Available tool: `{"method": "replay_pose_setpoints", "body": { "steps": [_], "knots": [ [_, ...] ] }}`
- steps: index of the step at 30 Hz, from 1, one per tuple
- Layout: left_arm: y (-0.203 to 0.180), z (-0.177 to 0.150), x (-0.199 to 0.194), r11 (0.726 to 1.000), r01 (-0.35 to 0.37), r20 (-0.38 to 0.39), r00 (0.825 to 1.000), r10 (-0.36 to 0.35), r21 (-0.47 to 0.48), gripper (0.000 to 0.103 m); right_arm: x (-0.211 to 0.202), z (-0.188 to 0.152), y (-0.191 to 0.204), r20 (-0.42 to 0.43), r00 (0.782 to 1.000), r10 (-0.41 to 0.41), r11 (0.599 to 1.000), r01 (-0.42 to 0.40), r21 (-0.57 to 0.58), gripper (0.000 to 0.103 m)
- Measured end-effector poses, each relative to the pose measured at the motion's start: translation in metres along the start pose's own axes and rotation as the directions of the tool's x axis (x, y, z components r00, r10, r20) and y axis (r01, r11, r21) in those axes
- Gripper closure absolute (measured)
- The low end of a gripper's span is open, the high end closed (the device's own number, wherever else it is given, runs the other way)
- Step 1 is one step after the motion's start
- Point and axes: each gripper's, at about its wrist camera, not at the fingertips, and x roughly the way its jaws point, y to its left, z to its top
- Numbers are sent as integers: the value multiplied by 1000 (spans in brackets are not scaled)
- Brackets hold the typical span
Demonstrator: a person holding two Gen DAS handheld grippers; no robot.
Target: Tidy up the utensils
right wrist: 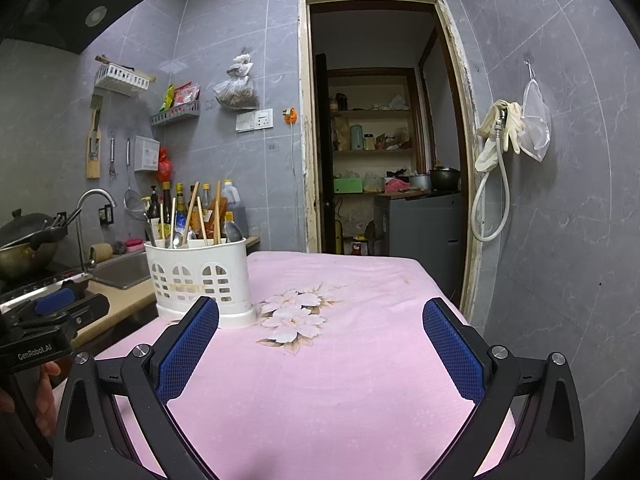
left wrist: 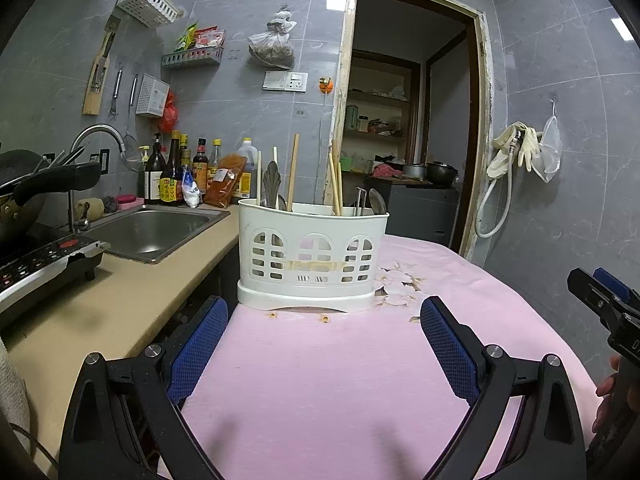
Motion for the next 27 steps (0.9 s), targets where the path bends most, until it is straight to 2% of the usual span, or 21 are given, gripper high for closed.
{"method": "replay_pose_setpoints", "body": {
  "steps": [27],
  "knots": [
    [4,0,-1,1000,1,-5,1000,-1,-4,8,1,-1,-4,-4,1000,-4,1000,4,4,0]
  ]
}}
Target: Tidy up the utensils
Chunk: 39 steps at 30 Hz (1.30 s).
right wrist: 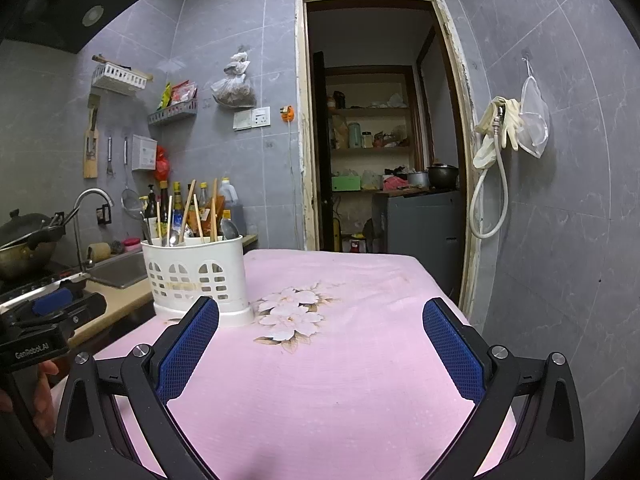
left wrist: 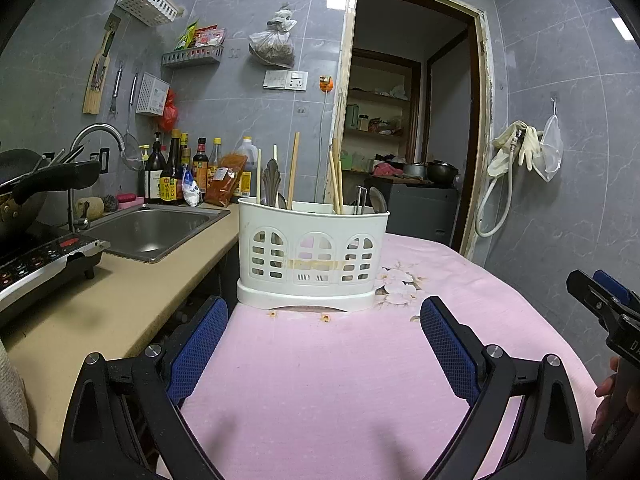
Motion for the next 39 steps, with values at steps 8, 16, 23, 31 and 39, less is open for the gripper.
{"method": "replay_pose_setpoints", "body": {
  "steps": [8,16,23,31,39],
  "knots": [
    [-1,1,2,1000,0,-1,1000,0,4,8,0,-2,-3,-1,1000,-1,1000,1,2,0],
    [-2,0,3,1000,1,-6,1000,-1,6,8,1,-3,-4,-6,1000,-2,1000,2,4,0],
    [-2,0,3,1000,0,-5,1000,0,6,8,1,-4,-5,-7,1000,-3,1000,3,2,0],
    [-1,0,4,1000,0,-4,1000,0,7,8,1,-3,-3,-8,1000,-3,1000,3,3,0],
    [-1,-1,4,1000,0,-5,1000,0,7,8,1,-4,-3,-9,1000,-3,1000,4,3,0]
  ]
}}
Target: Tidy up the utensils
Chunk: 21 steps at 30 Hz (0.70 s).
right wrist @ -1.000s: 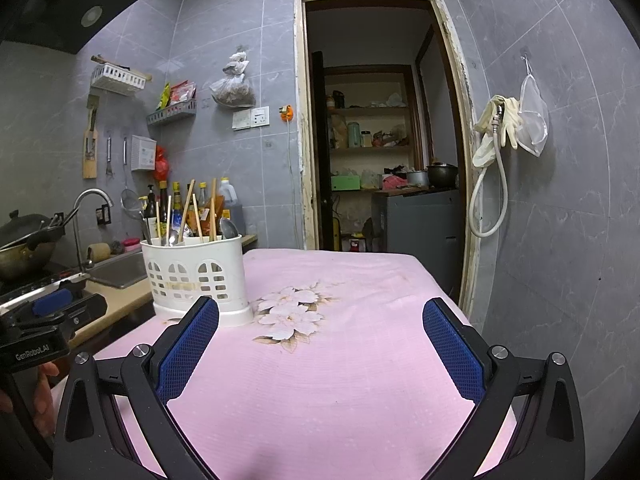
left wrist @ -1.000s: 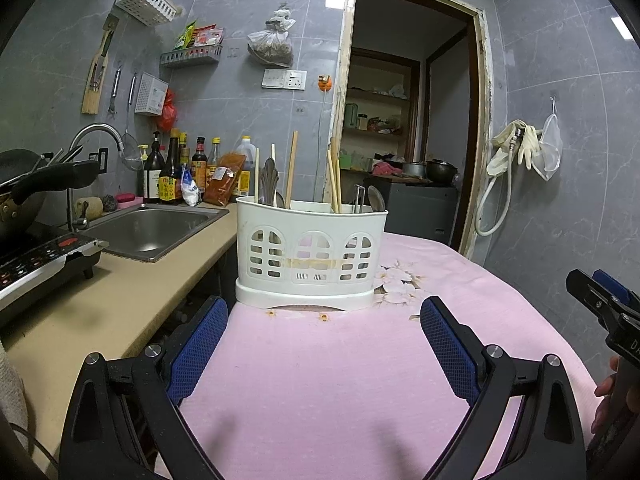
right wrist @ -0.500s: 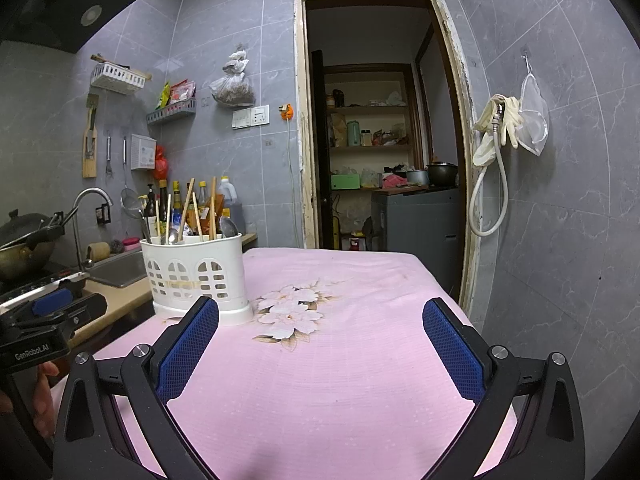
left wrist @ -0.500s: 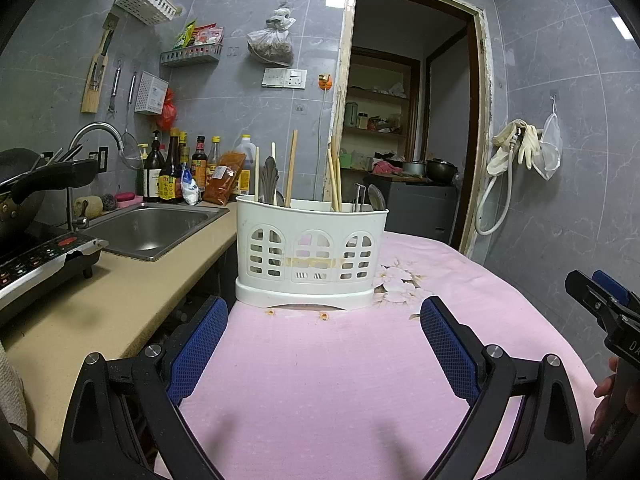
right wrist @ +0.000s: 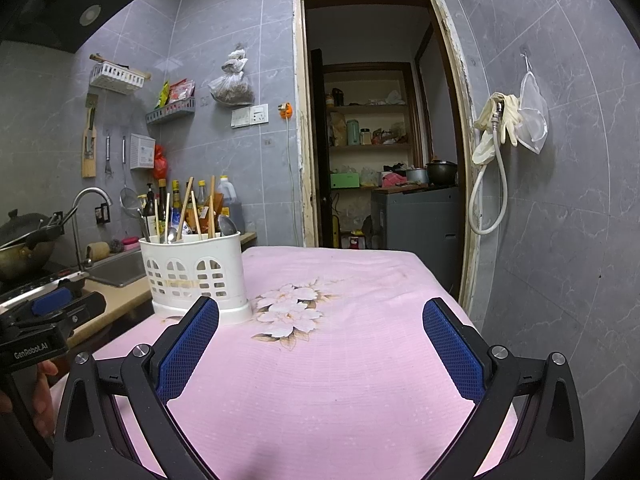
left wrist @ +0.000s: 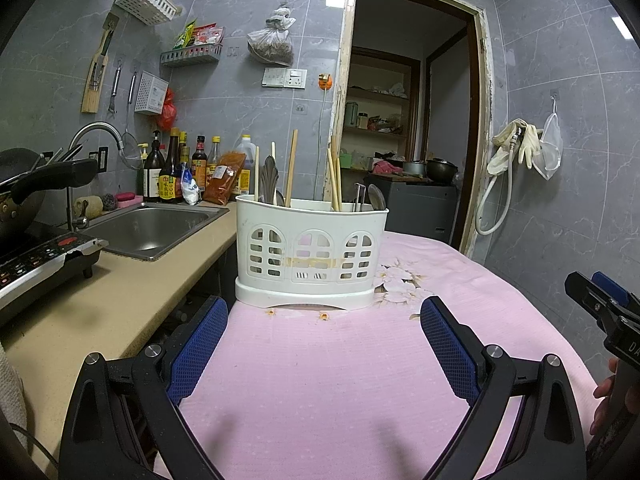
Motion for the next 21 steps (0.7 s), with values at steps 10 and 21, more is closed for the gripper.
{"method": "replay_pose_setpoints", "body": {
  "steps": [10,21],
  "knots": [
    [-1,-1,5,1000,8,-13,1000,-8,-9,8,0,0,0,0,1000,1,1000,-1,0,0],
    [-2,-2,8,1000,-14,-6,1000,14,1,8,1,-2,0,-5,1000,0,1000,0,2,0]
  ]
}}
